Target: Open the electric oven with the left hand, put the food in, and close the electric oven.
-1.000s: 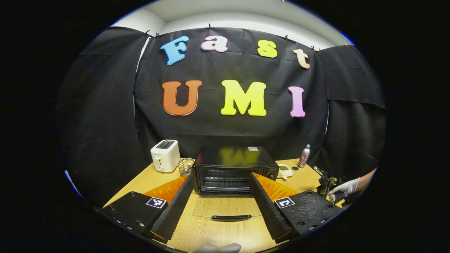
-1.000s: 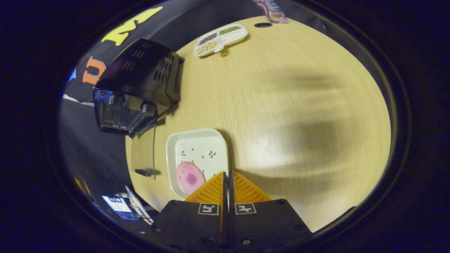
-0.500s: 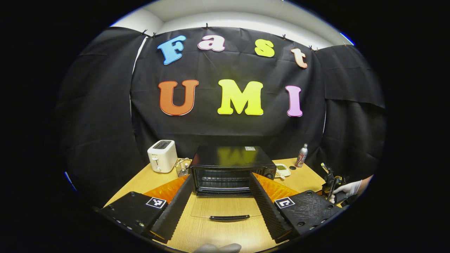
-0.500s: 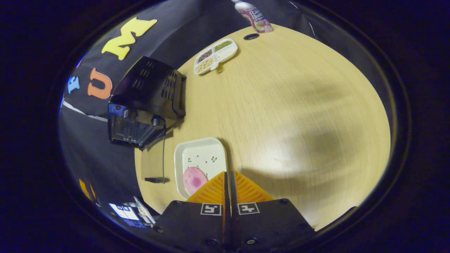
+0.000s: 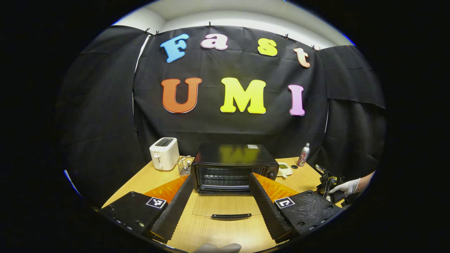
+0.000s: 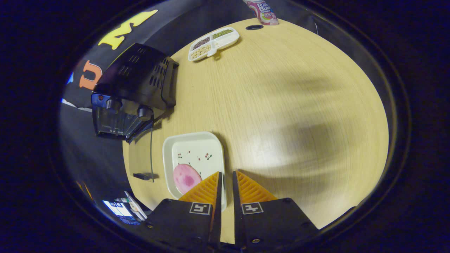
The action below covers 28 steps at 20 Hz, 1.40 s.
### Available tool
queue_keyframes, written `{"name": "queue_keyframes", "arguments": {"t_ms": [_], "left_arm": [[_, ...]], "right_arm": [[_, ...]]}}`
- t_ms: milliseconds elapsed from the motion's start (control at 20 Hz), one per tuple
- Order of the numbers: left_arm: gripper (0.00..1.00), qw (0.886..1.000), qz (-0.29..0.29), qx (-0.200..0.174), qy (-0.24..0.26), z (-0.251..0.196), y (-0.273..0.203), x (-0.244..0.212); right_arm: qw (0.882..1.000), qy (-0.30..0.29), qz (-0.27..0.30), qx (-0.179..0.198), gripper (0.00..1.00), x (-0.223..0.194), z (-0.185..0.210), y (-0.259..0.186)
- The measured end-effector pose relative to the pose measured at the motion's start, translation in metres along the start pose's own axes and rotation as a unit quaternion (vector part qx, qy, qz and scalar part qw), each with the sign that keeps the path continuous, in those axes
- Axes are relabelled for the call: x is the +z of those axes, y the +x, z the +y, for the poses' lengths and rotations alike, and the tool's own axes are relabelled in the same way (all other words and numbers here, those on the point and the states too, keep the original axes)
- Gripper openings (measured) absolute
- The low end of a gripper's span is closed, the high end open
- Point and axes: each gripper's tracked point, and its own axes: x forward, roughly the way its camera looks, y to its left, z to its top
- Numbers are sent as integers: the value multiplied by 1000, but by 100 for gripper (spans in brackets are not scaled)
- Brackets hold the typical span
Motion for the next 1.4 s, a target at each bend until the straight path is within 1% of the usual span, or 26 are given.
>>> {"name": "queue_keyframes", "arguments": {"t_ms": [100, 200, 250, 350, 400, 450, 500, 550, 600, 750, 850, 900, 950, 1000, 1050, 1100, 1150, 1200, 1250, 1400], "left_arm": [[96, 1000, 0, 2, -4, 2, 1, -1], [96, 1000, 0, 4, -7, 5, 2, -2], [96, 1000, 1, 4, -8, 6, 3, -3], [96, 1000, 4, 6, -12, 9, 6, -6], [96, 1000, 6, 7, -13, 10, 7, -7], [96, 1000, 6, 8, -15, 12, 7, -8], [96, 1000, 7, 8, -16, 13, 8, -9], [96, 1000, 8, 10, -18, 15, 8, -10], [96, 1000, 9, 10, -20, 15, 10, -12], [96, 1000, 10, 10, -19, 15, 12, -11], [96, 1000, 10, 11, -15, 15, 13, -8], [96, 1000, 8, 11, -14, 14, 12, -8], [96, 1000, 8, 10, -12, 12, 12, -6], [96, 1000, 9, 11, -10, 12, 12, -6], [96, 1000, 11, 10, -8, 10, 12, -6], [96, 1000, 12, 10, -7, 8, 11, -7], [96, 1000, 12, 8, -6, 6, 11, -6], [96, 1000, 12, 8, -5, 5, 11, -5], [96, 1000, 12, 7, -4, 4, 11, -5], [96, 1000, 11, 7, -2, 1, 9, -4]], "right_arm": [[1000, -5, 9, -14, 19, 0, 5, 2], [999, -12, 17, -37, 17, -1, 6, 6], [999, -15, 20, -48, 18, -1, 6, 4], [997, -14, 22, -69, 15, 0, 7, 6], [996, -12, 20, -81, 11, 1, 5, 6], [996, -10, 17, -86, 0, -1, 3, 9], [996, -16, 16, -81, 2, 0, 4, 6], [997, -20, 16, -71, 1, -2, 3, 6], [998, -14, 18, -56, 4, -2, 4, 5], [999, 28, 18, 11, 4, -2, 6, 4], [997, 40, 7, 59, 3, -5, 9, 4], [996, 51, 4, 72, 0, -8, 8, 4], [994, 62, -3, 93, 1, -9, 10, 1], [992, 71, -10, 103, 4, -9, 10, 0], [990, 78, -19, 112, 0, -8, 9, -4], [989, 81, -27, 117, 4, -7, 8, -5], [988, 87, -34, 121, 0, -5, 8, -8], [987, 89, -45, 125, 4, -4, 9, -11], [986, 91, -54, 131, 4, -3, 11, -16], [980, 113, -78, 142, 4, -7, 13, -44]]}}
